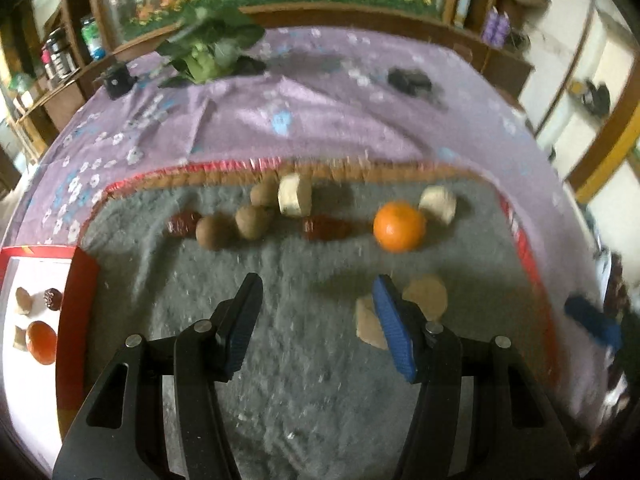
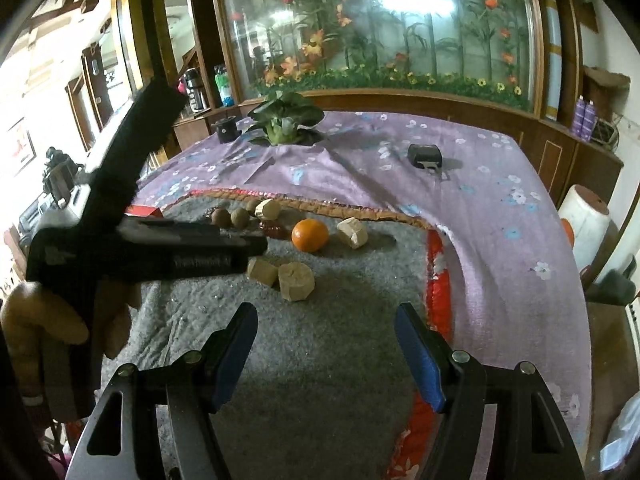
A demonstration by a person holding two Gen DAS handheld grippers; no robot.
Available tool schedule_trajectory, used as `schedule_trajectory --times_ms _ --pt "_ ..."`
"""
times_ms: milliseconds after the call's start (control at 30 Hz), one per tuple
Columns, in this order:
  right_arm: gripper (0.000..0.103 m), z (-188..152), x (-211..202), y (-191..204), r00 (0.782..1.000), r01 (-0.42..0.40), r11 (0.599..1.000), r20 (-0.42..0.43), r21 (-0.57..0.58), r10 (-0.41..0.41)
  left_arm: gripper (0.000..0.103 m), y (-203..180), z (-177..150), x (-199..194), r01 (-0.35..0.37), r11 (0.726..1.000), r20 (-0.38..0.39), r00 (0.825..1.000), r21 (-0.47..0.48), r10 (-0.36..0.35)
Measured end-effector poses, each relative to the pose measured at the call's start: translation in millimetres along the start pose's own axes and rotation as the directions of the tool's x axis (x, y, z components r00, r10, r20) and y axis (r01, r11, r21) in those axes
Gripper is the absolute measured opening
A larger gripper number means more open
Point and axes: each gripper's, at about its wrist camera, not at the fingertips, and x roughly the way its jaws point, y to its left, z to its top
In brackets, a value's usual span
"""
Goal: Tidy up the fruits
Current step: 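Withdraw both grippers from the tray back over the felt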
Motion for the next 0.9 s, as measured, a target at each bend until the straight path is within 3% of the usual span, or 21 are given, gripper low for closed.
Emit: schedule_trajectory --times_ms 167,400,767,800,833,900 --pt "0.069 1 3 -4 1.000 -0.017 1.000 0.002 0.009 0.017 0.057 13 -19 -17 -0.002 0.999 0.014 1.000 0.041 0.001" --pt "0.069 1 6 -10 1.000 -0.020 0.999 0.000 0.029 0.020 0.057 8 -26 -25 0.109 0.991 0.021 0.994 0.075 -0.111" --pt "0.069 -1 9 -16 1.000 -0.009 0.999 -0.016 0.045 0.010 0.057 -22 -23 -2 0.116 0.982 -0.007 0.993 0.146 -0.116" --pt "0.069 -1 10 -16 1.000 -0.011 0.999 -0.018 0.049 0.012 0.054 -23 -23 0 0.105 0.982 -0.009 0.994 0.156 -0.104" --pt "0.069 -1 10 -17 1.000 -0.013 0.999 -0.020 0.051 0.014 0.038 -22 -24 2 0.102 0.982 -0.009 0.995 0.158 -0.102" --pt "0.069 -1 11 -17 1.000 -0.017 0.998 -0.020 0.053 0.018 0.030 -19 -24 3 0.119 0.981 -0.010 0.993 0.152 -0.119"
